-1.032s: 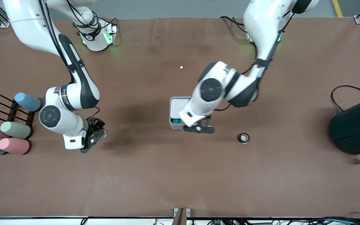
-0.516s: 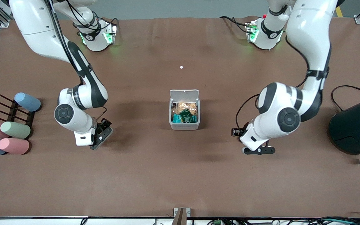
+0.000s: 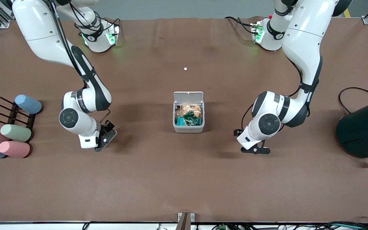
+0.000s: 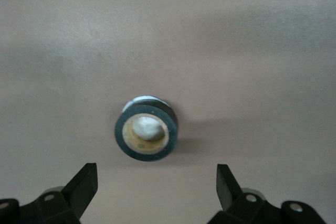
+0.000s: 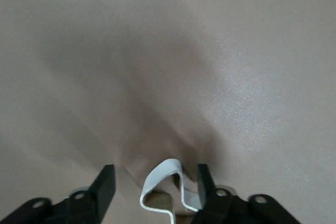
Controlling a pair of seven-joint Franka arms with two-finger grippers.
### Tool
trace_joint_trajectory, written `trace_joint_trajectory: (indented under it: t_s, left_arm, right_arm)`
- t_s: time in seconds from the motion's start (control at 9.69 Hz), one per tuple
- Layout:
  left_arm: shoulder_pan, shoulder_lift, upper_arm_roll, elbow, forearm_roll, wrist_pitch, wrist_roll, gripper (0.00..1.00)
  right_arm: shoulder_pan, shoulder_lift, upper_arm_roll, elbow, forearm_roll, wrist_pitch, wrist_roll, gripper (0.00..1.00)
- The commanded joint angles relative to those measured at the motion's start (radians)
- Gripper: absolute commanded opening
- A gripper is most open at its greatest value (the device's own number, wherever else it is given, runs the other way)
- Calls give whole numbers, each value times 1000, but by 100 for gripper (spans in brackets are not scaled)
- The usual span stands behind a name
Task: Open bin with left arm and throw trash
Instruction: 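Grasp the black tape roll with the left gripper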
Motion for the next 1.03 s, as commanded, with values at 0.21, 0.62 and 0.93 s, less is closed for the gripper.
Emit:
trace_joint_trajectory:
  t_s: [0.21, 0.62, 0.93]
  left_arm:
    - [21, -33, -2, -167, 48, 243, -69, 100]
    - [34, -43, -4, -161, 50, 249, -59, 85]
    - [57, -36, -5, -164, 48, 295, -54, 89]
  right_arm:
    - [-17, -5, 10, -15, -16, 11, -8, 25]
    - [-16, -7, 10, 2, -15, -3, 5, 3]
    - [-4, -51, 30, 56, 182, -96, 12, 3]
